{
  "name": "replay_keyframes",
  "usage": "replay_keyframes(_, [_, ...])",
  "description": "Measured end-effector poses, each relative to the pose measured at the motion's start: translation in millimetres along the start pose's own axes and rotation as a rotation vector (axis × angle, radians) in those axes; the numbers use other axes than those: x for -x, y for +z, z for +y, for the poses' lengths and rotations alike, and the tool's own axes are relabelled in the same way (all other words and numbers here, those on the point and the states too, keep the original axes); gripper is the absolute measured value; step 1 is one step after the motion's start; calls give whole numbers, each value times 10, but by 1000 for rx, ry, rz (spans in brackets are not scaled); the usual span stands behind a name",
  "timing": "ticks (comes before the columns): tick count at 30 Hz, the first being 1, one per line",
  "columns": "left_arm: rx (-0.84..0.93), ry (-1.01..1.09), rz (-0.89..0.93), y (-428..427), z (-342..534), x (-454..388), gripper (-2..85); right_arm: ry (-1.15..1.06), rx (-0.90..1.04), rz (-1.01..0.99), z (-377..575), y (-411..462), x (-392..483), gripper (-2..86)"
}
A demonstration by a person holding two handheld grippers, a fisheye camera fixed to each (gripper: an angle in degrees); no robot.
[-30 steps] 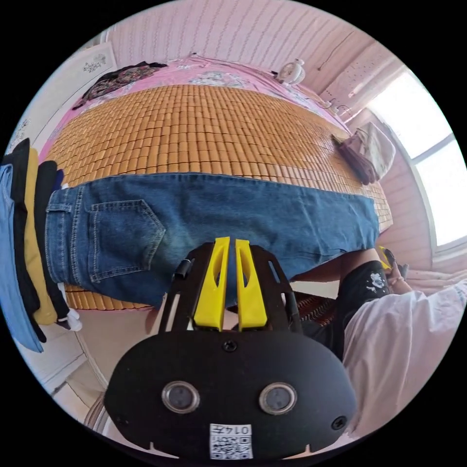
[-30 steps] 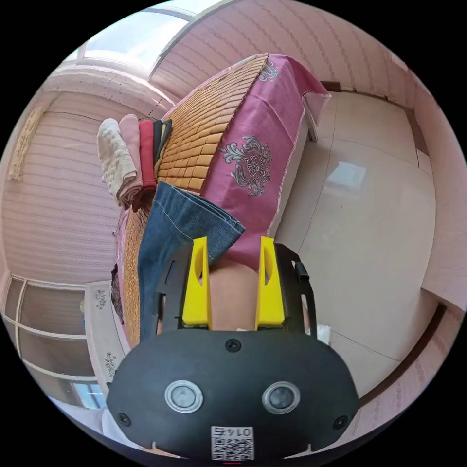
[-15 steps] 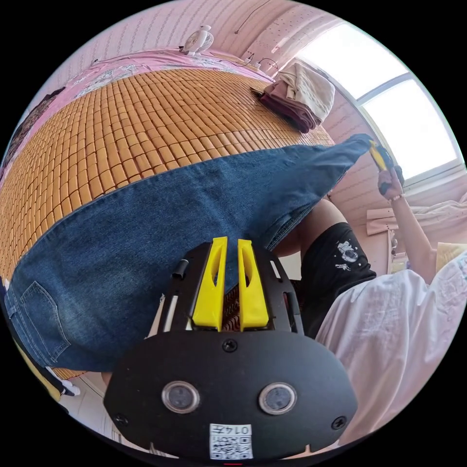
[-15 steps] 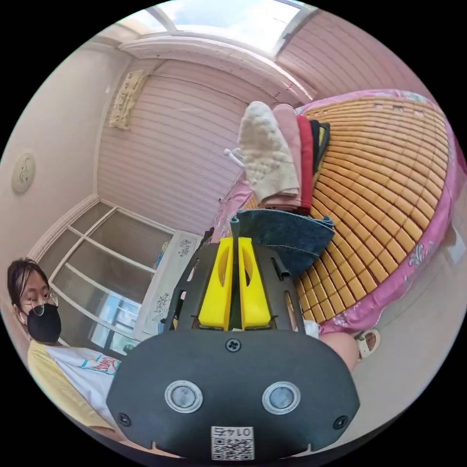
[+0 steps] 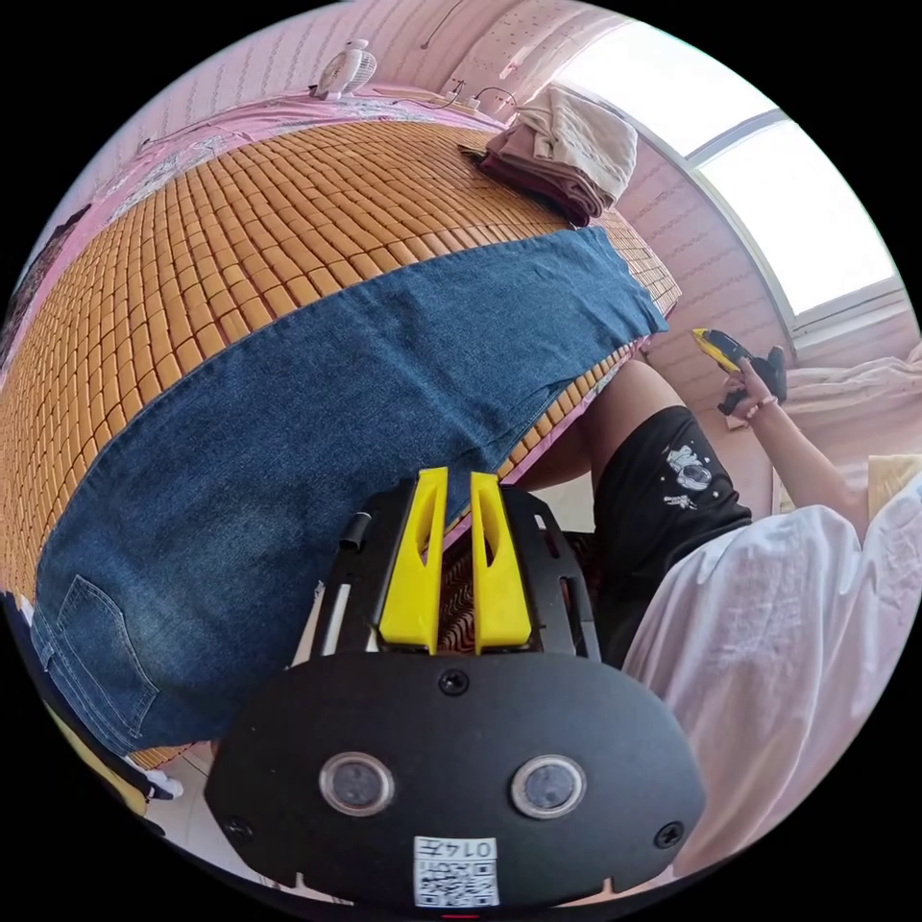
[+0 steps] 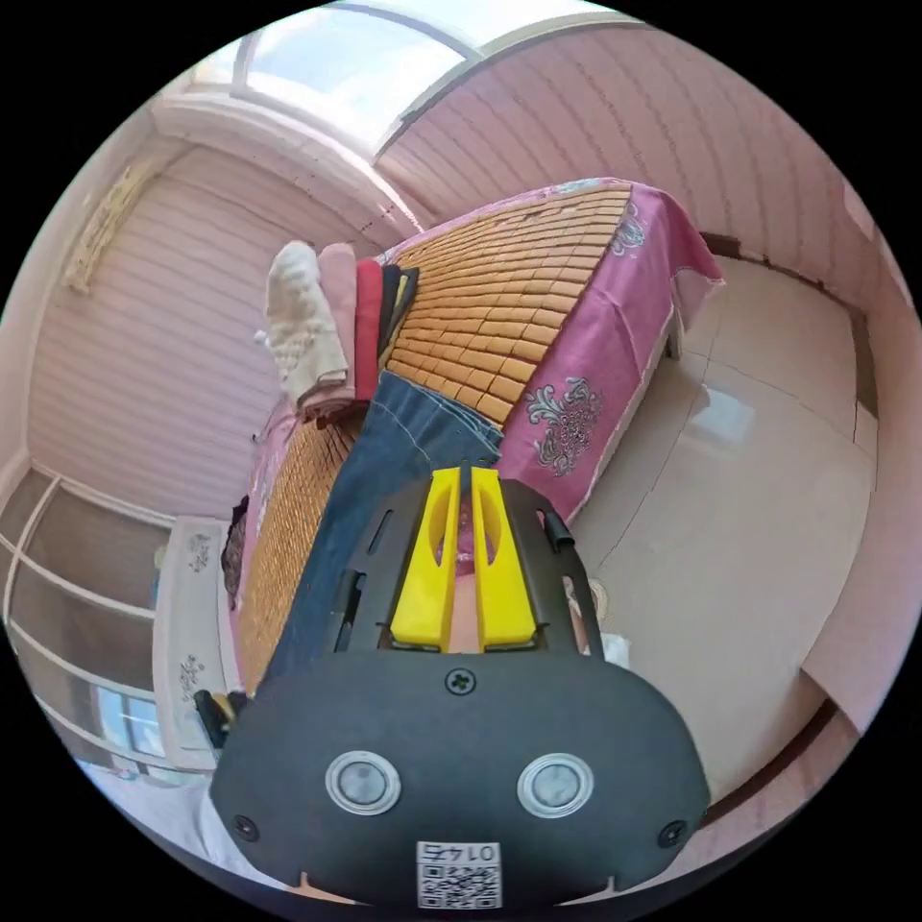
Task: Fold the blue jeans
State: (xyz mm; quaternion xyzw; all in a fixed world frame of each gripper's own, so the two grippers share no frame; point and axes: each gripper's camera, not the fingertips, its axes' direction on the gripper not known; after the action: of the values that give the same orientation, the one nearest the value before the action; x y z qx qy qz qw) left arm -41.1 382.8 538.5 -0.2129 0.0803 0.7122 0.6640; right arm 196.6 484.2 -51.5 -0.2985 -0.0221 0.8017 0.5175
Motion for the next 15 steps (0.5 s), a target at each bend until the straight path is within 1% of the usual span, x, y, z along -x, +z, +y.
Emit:
replay_keyframes(1, [-2,5,1,24,-22,-30,50,-114,31,53,40,57,274,24])
replay_keyframes(2, [2,11,1,57,-50,-63,50,-175,44,80,65,92,415,26])
replay_keyframes(4, [20,22,-17,122,-94,-125,49,-357,68,220,173,264,882,44])
replay_keyframes(5, [34,34,-35,172,-115,-169,49,-373,67,261,190,312,955,47])
replay_keyframes(6, [40,41,-46,198,-122,-192,49,-371,79,353,197,414,1038,52])
replay_keyframes(7, [55,55,-68,257,-129,-234,48,-332,90,404,170,492,1043,71])
replay_keyframes(8, [73,70,-90,325,-127,-272,44,-301,92,398,150,515,1022,80])
replay_keyframes(10, [93,112,-149,431,-100,-350,29,-126,93,257,54,536,842,126])
replay_keyframes(12, [71,145,-216,472,-60,-447,16,-6,36,165,22,493,703,133])
replay_keyframes(13, [67,154,-243,497,-43,-506,11,69,-4,148,9,472,633,134])
replay_keyframes(15, [57,153,-274,531,-16,-580,6,152,-4,139,-30,498,562,129])
